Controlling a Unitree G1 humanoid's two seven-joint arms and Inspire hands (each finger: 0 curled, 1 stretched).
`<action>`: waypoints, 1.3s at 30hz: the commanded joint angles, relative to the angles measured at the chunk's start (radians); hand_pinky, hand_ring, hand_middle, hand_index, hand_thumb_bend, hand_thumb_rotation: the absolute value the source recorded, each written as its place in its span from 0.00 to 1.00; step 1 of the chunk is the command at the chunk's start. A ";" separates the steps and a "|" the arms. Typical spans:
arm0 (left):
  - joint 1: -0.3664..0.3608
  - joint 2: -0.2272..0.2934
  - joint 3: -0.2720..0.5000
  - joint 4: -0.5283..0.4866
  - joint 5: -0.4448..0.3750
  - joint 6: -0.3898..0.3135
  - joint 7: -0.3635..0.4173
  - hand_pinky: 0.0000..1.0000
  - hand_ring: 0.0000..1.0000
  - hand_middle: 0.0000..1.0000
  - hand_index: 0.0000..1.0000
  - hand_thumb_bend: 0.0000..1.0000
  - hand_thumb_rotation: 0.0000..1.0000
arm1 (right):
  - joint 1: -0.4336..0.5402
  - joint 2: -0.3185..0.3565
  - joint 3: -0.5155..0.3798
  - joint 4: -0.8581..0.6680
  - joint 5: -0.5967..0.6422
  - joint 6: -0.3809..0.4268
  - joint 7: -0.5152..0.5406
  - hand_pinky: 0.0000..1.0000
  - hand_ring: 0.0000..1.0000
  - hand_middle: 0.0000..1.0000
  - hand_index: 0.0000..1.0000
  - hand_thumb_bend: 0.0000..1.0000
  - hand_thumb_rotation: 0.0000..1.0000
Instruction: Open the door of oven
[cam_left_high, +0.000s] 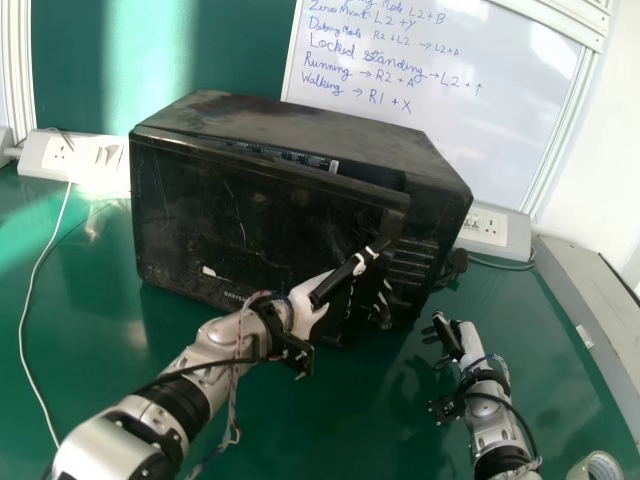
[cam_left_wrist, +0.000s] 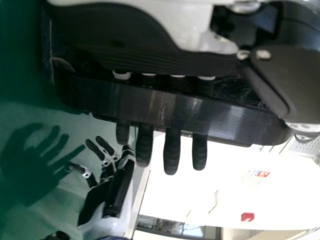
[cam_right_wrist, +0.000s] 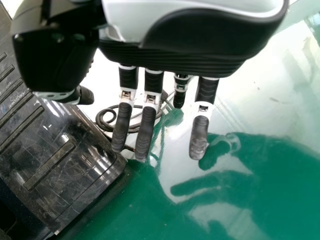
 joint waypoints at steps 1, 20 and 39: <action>0.004 -0.014 -0.002 -0.015 -0.006 -0.012 -0.003 0.07 0.12 0.20 0.29 1.00 0.78 | -0.003 0.004 0.000 0.000 0.002 -0.001 0.001 0.31 0.38 0.49 0.49 0.51 0.15; 0.091 0.022 -0.035 -0.138 -0.014 -0.007 -0.032 0.03 0.07 0.13 0.19 1.00 0.82 | -0.004 -0.001 -0.002 0.001 0.004 0.003 0.007 0.30 0.37 0.48 0.49 0.51 0.15; 0.239 0.024 -0.077 -0.435 -0.018 0.130 0.031 0.01 0.06 0.10 0.13 0.76 0.77 | -0.003 -0.003 0.001 0.003 0.000 0.005 0.004 0.31 0.38 0.50 0.49 0.51 0.15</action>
